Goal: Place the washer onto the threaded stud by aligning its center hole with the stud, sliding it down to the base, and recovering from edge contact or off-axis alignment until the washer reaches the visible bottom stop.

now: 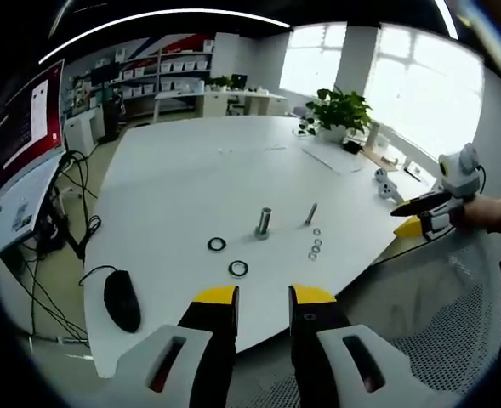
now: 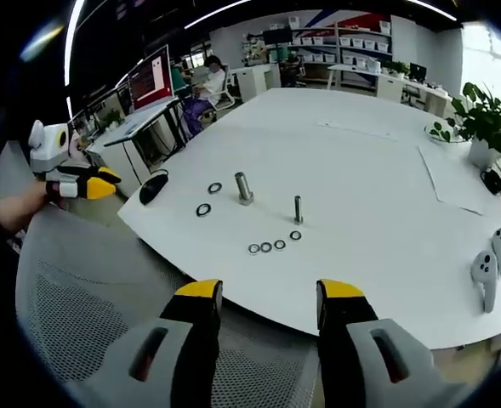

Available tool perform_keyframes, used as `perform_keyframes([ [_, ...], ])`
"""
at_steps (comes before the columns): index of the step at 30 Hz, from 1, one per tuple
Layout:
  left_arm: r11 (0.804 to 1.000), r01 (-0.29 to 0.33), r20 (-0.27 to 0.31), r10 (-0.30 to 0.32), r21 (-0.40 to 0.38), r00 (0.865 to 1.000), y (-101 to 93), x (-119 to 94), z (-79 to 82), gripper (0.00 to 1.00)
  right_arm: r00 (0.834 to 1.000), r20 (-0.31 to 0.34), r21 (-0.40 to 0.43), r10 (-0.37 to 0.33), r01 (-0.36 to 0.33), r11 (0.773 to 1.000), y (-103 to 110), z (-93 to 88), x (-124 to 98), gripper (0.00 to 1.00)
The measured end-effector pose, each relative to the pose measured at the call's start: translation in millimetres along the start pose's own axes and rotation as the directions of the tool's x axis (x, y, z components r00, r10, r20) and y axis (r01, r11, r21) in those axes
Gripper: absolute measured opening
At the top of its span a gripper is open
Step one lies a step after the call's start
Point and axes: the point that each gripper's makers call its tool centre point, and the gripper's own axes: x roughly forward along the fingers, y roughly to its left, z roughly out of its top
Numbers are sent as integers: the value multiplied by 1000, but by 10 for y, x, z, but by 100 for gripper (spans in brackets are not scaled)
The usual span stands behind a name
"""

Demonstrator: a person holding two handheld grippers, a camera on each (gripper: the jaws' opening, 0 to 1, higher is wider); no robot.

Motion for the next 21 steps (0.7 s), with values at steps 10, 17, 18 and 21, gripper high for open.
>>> perform_keyframes([
  [10,999,-37,-43,36,-22,998,82,13,-65,21,998,-9,-29,59,-59,998,119,-18,18,47],
  [17,998,-52,-57,51,-28,997,97,21,-83,21,996,-1,-45,93,-92,995,184,-4,19,45],
  [18,998,-59,-61,57,-25,996,106,21,-93,21,995,4,-42,95,-95,995,189,6,14,45],
  [21,996,-82,-55,81,-29,995,147,12,-82,21,995,6,-42,103,-103,994,199,4,12,45],
])
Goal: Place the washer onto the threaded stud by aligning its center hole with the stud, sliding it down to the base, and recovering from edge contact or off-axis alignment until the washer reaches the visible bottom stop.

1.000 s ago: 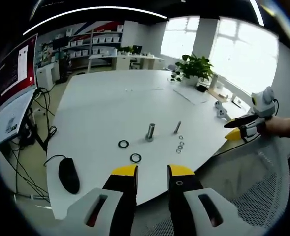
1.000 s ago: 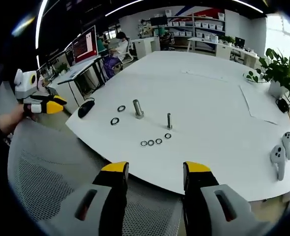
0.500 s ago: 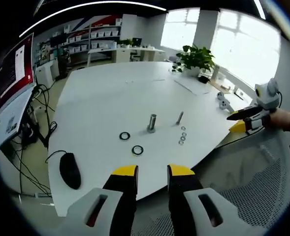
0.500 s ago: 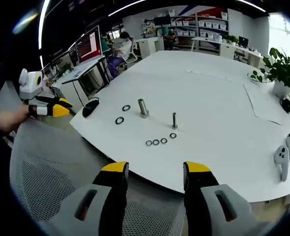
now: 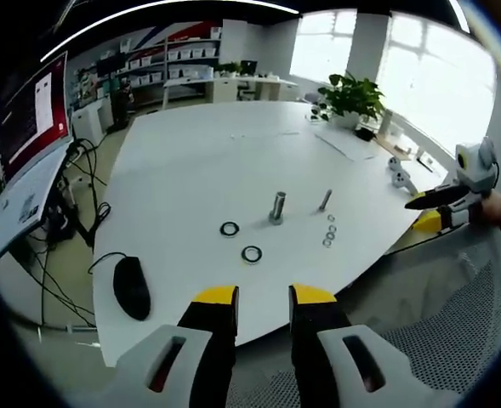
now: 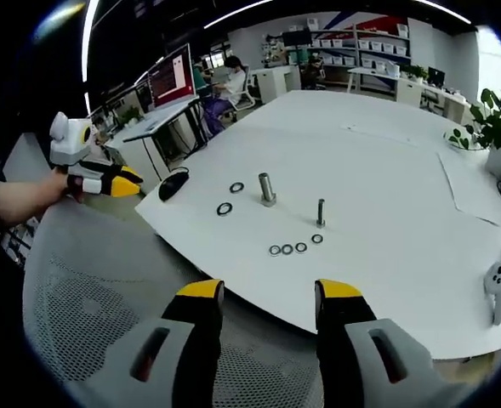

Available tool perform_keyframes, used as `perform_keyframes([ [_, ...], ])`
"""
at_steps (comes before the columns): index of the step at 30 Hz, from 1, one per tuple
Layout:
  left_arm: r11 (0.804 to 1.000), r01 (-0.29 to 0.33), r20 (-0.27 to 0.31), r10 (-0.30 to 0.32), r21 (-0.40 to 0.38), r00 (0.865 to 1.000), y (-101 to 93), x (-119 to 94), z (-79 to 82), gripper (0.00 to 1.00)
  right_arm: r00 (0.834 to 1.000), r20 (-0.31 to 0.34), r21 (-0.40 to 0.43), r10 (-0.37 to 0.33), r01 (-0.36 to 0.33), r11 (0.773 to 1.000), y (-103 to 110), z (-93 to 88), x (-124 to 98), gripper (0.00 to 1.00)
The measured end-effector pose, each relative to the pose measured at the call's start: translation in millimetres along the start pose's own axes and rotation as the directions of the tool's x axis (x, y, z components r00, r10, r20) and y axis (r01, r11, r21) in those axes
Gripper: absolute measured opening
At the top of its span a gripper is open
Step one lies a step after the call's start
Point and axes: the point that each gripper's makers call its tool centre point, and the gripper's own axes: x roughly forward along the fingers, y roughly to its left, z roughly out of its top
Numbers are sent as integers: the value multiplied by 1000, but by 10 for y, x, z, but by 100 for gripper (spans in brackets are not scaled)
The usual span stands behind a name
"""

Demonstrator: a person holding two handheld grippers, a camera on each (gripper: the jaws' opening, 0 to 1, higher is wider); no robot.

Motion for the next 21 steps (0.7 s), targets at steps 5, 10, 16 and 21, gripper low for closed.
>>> perform_keyframes([
  [5,1000,14,-9,-14,8,1000,-30,5,-12,22,1000,-4,-26,3,-3,1000,13,2,0,45],
  [10,999,50,45,-49,-5,998,-58,-30,69,21,999,9,13,-31,31,999,-71,16,-27,45],
  [16,998,69,19,-69,8,997,-107,1,12,22,999,-10,6,-41,41,999,-74,-11,-6,45],
  [21,998,66,-16,-65,25,998,-104,12,-51,22,999,-13,10,-51,51,999,-85,-15,-12,45],
])
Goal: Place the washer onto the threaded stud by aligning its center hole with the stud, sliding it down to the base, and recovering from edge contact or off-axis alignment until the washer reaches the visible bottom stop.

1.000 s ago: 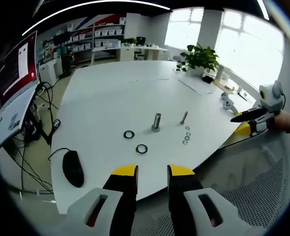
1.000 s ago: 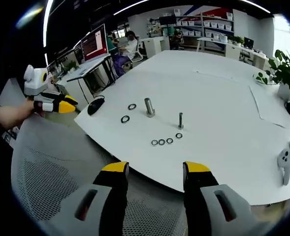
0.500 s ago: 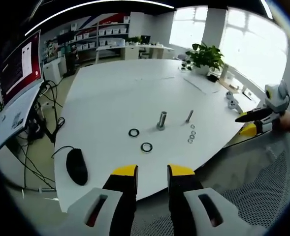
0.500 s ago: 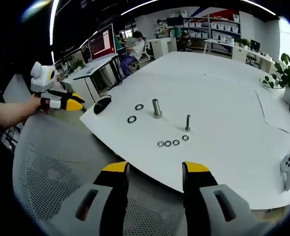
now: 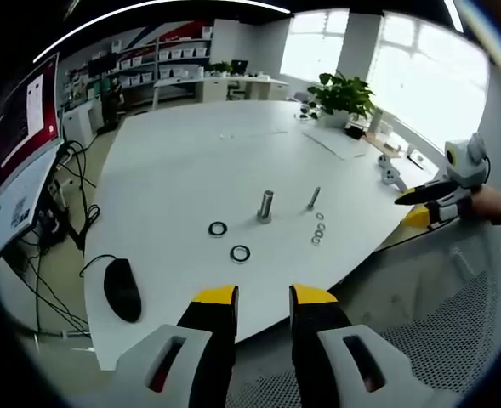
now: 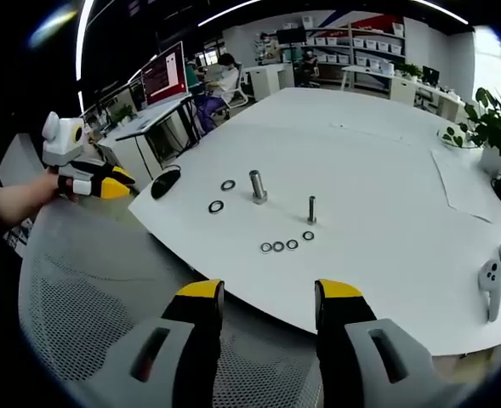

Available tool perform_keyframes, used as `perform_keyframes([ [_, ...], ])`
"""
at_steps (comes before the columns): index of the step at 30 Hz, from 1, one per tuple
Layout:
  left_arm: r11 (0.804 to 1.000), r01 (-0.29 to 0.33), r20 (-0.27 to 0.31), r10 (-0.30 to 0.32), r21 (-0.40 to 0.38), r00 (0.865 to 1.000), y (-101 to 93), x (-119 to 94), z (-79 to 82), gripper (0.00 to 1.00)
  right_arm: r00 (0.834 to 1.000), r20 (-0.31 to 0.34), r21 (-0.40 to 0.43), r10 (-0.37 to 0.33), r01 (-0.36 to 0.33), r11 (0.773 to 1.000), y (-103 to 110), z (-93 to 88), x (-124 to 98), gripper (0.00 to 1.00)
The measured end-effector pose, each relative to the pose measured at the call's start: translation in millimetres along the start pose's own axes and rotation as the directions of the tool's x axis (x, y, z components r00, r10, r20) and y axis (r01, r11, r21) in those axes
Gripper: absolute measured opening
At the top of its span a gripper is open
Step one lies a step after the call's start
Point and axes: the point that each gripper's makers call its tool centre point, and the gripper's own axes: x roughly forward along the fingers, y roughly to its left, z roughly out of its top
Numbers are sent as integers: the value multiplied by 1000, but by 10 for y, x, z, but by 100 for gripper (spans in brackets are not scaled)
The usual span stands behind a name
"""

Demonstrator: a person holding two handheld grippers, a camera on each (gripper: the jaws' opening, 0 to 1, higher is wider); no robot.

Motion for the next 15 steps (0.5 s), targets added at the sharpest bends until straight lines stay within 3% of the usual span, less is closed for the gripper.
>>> perform_keyframes([
  [10,1000,12,-21,-12,2,1000,-20,6,-34,22,1000,0,14,-6,6,1000,-10,2,0,45],
  [15,999,24,-8,-24,-32,1000,-15,-8,-8,22,1000,3,24,-2,2,1000,-13,6,-5,45],
])
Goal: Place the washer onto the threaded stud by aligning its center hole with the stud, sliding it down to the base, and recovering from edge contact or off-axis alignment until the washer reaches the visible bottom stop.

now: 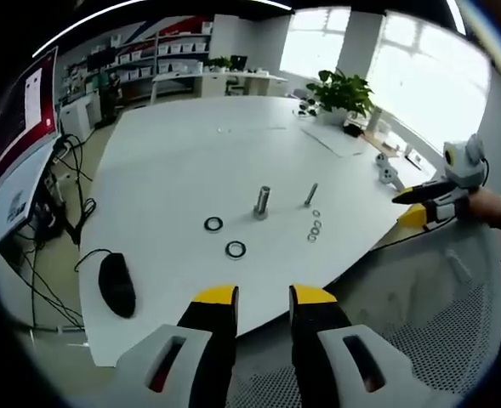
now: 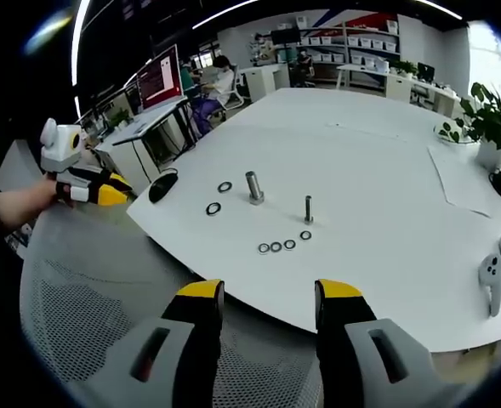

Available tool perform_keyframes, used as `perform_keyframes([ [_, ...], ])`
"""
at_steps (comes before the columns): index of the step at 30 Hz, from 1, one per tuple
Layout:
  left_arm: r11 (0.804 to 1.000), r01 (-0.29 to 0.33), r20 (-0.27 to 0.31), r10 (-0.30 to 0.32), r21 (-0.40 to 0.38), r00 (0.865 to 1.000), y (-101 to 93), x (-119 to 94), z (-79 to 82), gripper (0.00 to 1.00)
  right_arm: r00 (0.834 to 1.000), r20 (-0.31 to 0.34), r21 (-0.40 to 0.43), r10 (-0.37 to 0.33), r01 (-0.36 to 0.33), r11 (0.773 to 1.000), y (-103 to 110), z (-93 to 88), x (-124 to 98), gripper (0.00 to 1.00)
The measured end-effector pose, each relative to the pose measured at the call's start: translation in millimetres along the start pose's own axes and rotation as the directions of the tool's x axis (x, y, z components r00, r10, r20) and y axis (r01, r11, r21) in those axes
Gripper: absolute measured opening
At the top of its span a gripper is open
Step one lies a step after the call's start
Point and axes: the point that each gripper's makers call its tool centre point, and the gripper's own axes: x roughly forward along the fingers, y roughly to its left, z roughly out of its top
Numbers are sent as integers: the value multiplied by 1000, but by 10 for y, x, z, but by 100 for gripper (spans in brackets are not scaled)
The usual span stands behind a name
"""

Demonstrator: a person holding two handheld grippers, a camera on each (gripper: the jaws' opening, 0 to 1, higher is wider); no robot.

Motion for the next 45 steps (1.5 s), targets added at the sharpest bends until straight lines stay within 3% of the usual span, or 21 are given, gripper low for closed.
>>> perform_keyframes([
  [5,1000,3,-6,-3,8,1000,-15,6,-5,20,999,31,18,-26,26,1000,-64,44,-38,46],
  [14,1000,22,-28,-23,-12,999,-36,16,-15,20,1000,24,16,-16,16,1000,-52,35,-25,46],
  [18,1000,19,15,-18,-19,1000,-20,-21,74,17,999,48,23,-7,6,1000,-51,89,-37,43],
  [22,999,32,-11,-32,-34,999,-35,14,32,18,999,43,20,-5,4,1000,-56,93,-25,44],
  [30,998,24,-11,-25,-50,1000,0,9,52,19,999,34,30,-12,11,999,-79,67,-26,46],
  [33,1000,23,-22,-23,0,999,-2,18,40,23,999,34,18,-13,12,1000,-73,67,-22,46],
  [38,1000,28,-40,-28,-3,999,17,56,41,22,1000,28,17,-13,12,1000,-76,55,-18,46],
  [40,998,-1,-85,7,61,996,106,71,-19,22,1000,27,16,-10,10,1000,-73,49,-16,46],
  [45,998,28,-102,-22,52,994,65,140,-10,24,999,31,23,-10,9,1000,-77,55,-18,46],
])
